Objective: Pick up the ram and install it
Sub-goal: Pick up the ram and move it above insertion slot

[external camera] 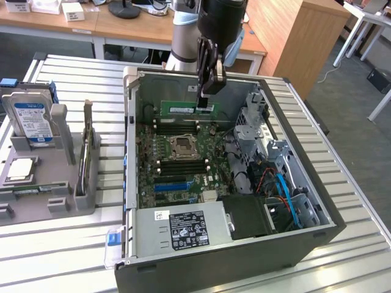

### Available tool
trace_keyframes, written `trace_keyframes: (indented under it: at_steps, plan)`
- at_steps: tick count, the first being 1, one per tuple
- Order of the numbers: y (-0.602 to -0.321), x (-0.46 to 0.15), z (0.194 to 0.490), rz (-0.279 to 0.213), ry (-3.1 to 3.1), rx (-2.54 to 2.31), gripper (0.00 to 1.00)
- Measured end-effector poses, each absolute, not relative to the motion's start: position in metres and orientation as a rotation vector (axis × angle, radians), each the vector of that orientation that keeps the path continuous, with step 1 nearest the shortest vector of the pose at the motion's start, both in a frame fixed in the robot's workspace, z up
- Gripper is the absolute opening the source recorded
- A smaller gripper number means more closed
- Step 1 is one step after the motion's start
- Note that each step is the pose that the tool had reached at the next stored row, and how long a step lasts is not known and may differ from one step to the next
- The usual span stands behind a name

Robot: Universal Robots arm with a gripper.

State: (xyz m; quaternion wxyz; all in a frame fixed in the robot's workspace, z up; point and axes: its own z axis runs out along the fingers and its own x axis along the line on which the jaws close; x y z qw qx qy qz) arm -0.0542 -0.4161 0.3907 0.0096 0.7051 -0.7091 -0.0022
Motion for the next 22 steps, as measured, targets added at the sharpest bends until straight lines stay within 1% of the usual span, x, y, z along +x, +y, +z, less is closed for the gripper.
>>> trace_keyframes:
  at_steps: [8,22]
  plan:
    - [-0.401,-0.054,0.39,-0.007,-2.216,2.2,0.12]
    - [-0.401,-0.04,0.39,-0.007,-2.216,2.2,0.12]
